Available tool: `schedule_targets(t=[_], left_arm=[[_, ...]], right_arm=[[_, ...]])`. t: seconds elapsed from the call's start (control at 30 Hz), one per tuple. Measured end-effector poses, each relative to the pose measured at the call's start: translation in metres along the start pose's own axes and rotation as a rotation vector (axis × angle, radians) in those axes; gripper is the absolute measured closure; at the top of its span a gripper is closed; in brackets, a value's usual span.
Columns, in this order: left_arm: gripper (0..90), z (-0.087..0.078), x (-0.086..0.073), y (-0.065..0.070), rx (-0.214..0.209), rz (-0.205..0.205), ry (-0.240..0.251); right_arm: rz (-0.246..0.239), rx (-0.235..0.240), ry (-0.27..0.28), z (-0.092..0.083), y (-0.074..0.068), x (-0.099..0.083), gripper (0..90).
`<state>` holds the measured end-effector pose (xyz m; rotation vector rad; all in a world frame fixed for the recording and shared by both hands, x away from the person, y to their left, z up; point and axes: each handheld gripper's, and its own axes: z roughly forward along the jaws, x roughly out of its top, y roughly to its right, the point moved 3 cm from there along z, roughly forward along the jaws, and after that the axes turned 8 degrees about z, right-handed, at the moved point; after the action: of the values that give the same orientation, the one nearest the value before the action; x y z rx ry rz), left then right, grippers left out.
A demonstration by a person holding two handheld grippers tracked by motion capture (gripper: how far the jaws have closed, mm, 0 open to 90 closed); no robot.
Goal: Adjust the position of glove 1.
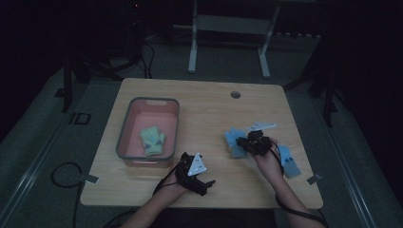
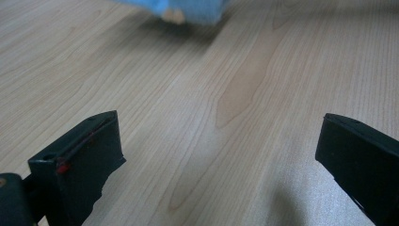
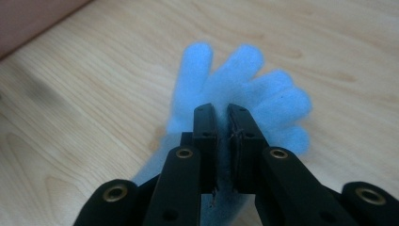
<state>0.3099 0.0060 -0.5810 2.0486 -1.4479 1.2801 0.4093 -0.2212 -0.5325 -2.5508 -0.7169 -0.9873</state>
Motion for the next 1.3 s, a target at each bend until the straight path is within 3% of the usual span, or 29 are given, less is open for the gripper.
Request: schedule_targets(t=[0.13,0.33,0.47,0.8,0.93,1.1,1.3], left_arm=[[1.3,0.000,0.000,0.001,0.002,0.002,-0.004],[1.3,0.000,0.000,0.001,0.010,0.011,-0.007],[1.3,0.000,0.000,0.000,0.008,0.008,-0.005],[1.3,0.000,-0.001,0.000,0.004,0.007,-0.006],[1.3,0.000,-0.001,0.000,0.004,0.006,-0.007],[1.3,0.000,-0.001,0.000,0.002,0.006,-0.008],[1.3,0.001,-0.001,0.000,0.004,0.007,-0.007]], right_arm=[[0.035,0.014,-0.025,0.012,-0.005,-0.011,82.6],[0.031,-0.017,-0.047,0.025,-0.006,-0.020,79.4],[0.041,-0.013,-0.056,0.030,-0.002,-0.024,76.6],[-0.019,0.047,-0.083,0.032,0.002,-0.020,70.5],[-0.037,0.059,-0.074,0.026,0.000,-0.018,65.0],[-0.047,0.092,-0.030,0.008,0.002,-0.013,65.1],[-0.062,0.087,0.018,-0.018,0.012,-0.009,66.9]])
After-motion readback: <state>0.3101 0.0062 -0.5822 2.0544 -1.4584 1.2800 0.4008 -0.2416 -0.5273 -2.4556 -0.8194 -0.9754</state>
